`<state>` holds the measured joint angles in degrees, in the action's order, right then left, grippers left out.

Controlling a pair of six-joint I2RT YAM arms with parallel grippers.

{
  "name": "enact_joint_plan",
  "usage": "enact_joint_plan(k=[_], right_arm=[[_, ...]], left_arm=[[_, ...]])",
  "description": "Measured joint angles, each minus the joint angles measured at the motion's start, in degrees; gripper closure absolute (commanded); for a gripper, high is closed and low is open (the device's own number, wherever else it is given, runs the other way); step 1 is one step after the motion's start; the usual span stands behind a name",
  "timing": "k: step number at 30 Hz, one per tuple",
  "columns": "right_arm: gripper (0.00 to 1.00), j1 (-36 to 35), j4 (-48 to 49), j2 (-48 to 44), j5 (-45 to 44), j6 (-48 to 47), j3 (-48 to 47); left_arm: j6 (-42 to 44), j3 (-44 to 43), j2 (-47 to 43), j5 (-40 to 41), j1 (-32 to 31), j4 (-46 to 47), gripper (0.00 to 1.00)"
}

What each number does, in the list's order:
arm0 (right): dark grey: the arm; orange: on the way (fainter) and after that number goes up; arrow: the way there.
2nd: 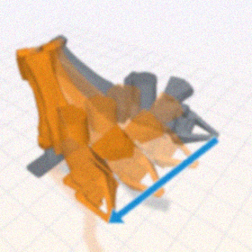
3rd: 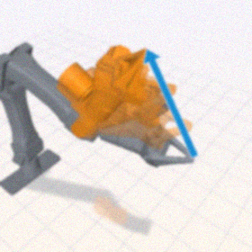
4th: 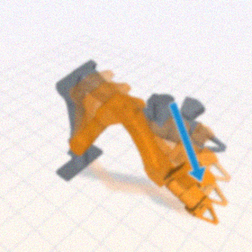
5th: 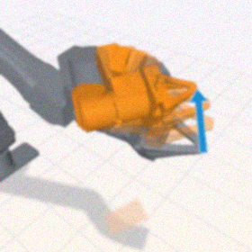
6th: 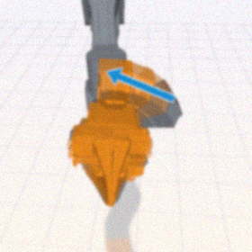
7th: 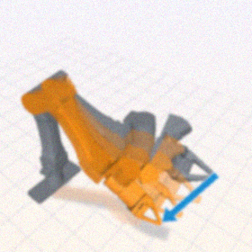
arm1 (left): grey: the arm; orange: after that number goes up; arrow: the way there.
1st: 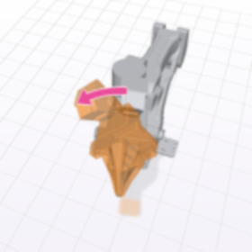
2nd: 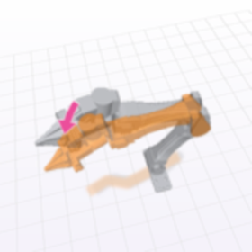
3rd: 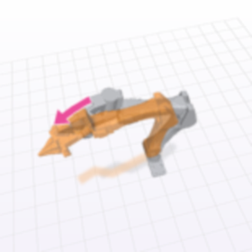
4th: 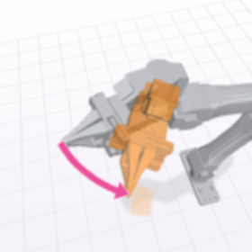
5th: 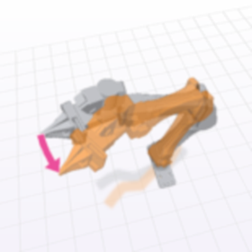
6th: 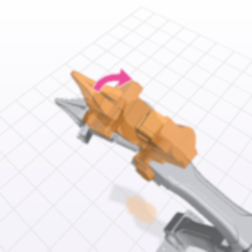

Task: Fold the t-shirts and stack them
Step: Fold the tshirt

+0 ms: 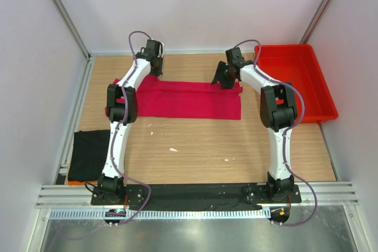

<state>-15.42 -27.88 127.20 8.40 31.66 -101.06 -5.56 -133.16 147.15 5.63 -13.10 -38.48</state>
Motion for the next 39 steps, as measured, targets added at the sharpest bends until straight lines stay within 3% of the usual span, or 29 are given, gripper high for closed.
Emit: enact_joint_plan(k=[11,21,32,36,39], right_arm=[[0.44,0.00,-0.81,-1.18,0.59,-0.07,0.04],[0.44,-0.02,-0.20,-6.16,2.49,0.70,5.03],[0.43,-0.28,0.74,-6.21,4.44,1.49,9.16],[0.42,-0.28,0.44,-6.21,4.39,1.40,10.14],[0.41,-0.28,0.39,-6.43,3.72,0.92,10.14]], left_arm=[[-0.48,2.62,-3.43,1.33,0.00,-0.35,1.00],[-6.40,22.10,-24.09,4.92,0.00,-0.70,1.00],[-21.09,46.64,-37.03,2.78,-0.52,-0.04,0.95],[-24.59,55.47,-42.82,0.02,-1.70,1.68,0.70],[-25.88,59.98,-46.60,-1.31,-2.62,2.25,0.61]])
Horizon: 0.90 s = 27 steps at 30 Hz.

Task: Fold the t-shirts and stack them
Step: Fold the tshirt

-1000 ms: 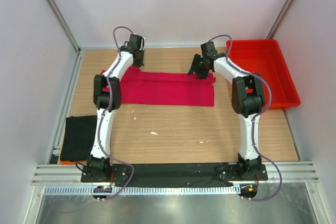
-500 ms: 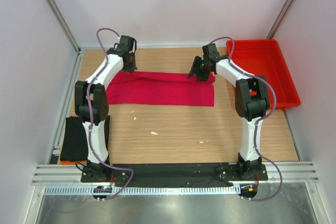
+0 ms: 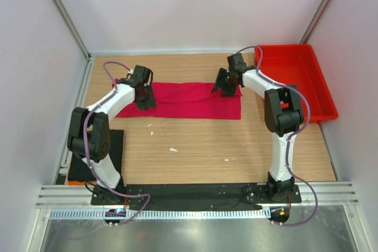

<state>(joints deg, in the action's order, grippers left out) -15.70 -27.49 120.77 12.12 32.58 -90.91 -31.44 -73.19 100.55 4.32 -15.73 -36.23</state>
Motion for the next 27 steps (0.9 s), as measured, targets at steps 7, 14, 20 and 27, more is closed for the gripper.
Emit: enact_joint_plan(k=[7,14,20,27], right_arm=[[0.40,0.02,-1.51,-0.52,-3.96,-2.43,-0.94],[0.39,0.48,-4.33,-4.11,-6.73,-3.50,-1.31],[0.39,1.81,-2.93,-5.29,-7.78,-4.00,-3.06],[0.52,3.32,-0.31,-1.99,-9.11,-3.89,-0.74]], left_arm=[[1.33,0.17,-2.86,-1.70,0.98,0.72,0.57],[3.19,-8.02,-1.57,-6.21,7.76,1.99,0.53],[4.35,-14.43,5.81,-8.76,12.15,4.26,0.50],[5.01,-20.00,13.11,-10.62,11.74,4.76,0.50]])
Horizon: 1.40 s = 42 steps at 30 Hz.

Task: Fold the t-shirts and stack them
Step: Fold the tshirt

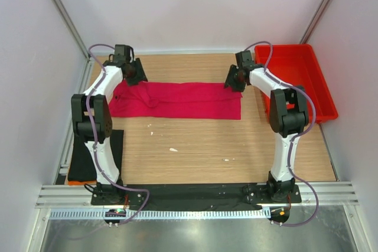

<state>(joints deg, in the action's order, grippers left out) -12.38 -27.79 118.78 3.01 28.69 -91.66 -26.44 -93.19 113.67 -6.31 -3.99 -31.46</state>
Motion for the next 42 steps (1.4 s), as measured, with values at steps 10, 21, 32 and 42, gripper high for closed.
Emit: enact_joint_plan(k=[10,21,32,42], right_arm=[[0.41,0.59,1.14,-0.24,-0.46,-0.26,5.75],[0.24,-5.64,5.88,1.62,5.81,-0.39,-4.15],[0.25,-13.35,7.58,4.09,9.84,1.90,-5.75],[0.25,-12.26,7.43,4.09,9.68,1.97,-5.75]], left_arm=[[3.17,-5.57,1.90,-0.11,0.50,0.07,0.46],[11.15,-11.19,11.89,1.77,0.48,-1.51,0.45],[14.29,-18.01,16.79,3.67,0.50,-4.87,0.79],[14.64,-17.62,16.76,3.69,0.48,-6.05,0.58]])
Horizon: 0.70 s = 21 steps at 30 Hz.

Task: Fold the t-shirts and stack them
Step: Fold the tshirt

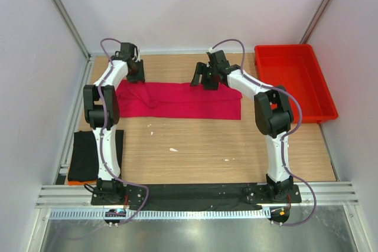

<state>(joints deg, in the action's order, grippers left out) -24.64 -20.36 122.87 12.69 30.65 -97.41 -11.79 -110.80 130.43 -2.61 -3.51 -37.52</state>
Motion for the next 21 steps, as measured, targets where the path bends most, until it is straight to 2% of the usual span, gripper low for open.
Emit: enact_joint_plan(k=[4,7,8,10,15,21], right_arm=[[0.25,-0.02,0.07,-0.02,0.07,0.07,0.24],[0.25,-0.04,0.13,-0.02,0.11,0.07,0.94],[0.25,-0.04,0.04,-0.02,0.11,0.07,1.11],[0.25,-0.02,-0.17,-0.02,0.11,0.07,1.33],[0.25,-0.04,-0.24,-0.02,0.15,0.07,1.33],[0.25,-0.22,0.24,0.17,1.79,0.94,1.31]], left_arm=[[0.00,2.21,-0.28,0.00,0.00,0.26,0.59],[0.02,3.28,-0.31,0.02,0.00,0.15,0.75],[0.00,3.28,-0.31,0.04,0.00,0.04,0.89],[-0.07,3.28,-0.42,0.13,0.00,0.11,1.00],[-0.87,5.05,-2.73,2.32,-0.09,0.17,1.00],[-4.55,16.15,-14.49,6.23,-0.15,0.48,1.00]])
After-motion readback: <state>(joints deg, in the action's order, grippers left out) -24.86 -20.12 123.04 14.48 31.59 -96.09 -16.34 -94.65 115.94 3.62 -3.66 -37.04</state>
